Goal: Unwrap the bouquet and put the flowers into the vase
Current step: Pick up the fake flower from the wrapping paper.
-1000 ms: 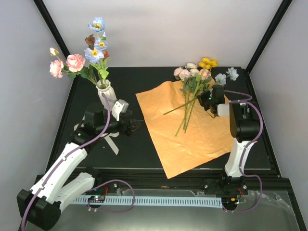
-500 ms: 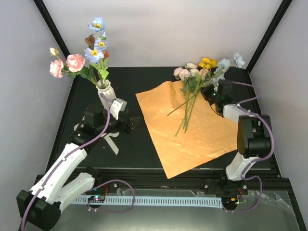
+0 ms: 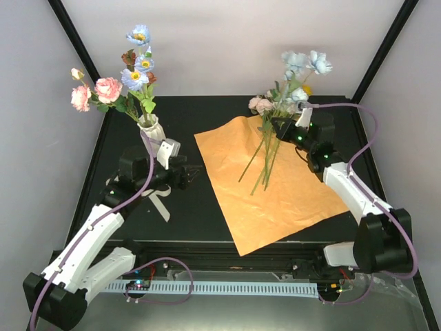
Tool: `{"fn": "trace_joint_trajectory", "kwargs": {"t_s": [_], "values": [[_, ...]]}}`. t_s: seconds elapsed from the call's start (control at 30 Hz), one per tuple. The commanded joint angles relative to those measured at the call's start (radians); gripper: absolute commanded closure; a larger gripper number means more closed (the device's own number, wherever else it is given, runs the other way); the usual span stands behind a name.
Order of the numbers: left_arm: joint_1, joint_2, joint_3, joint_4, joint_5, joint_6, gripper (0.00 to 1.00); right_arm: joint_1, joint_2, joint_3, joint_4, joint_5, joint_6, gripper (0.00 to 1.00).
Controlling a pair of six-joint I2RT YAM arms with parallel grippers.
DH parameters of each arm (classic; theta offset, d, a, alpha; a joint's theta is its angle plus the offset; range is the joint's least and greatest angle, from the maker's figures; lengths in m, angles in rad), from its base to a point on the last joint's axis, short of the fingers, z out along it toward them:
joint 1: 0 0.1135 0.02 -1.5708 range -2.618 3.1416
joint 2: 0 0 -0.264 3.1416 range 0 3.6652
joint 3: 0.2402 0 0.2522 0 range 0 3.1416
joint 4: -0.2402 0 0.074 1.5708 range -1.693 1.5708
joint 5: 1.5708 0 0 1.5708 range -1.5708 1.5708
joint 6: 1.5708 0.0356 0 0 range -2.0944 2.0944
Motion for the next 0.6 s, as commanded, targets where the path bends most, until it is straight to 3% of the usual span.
{"fn": "trace_joint_trajectory", "kwargs": {"t_s": [0.0,0.57], "values": [[-0.005,0.017,0.101,0.027,0.118,-0.072,0.14,0.065,-0.073,0.009,0.026,-0.113,-0.146,0.99],[-0.005,0.055,0.112,0.268,0.311,-0.321,0.23,0.310,-0.170,0.039,-0.024,-0.412,-0.312,0.99]]}}
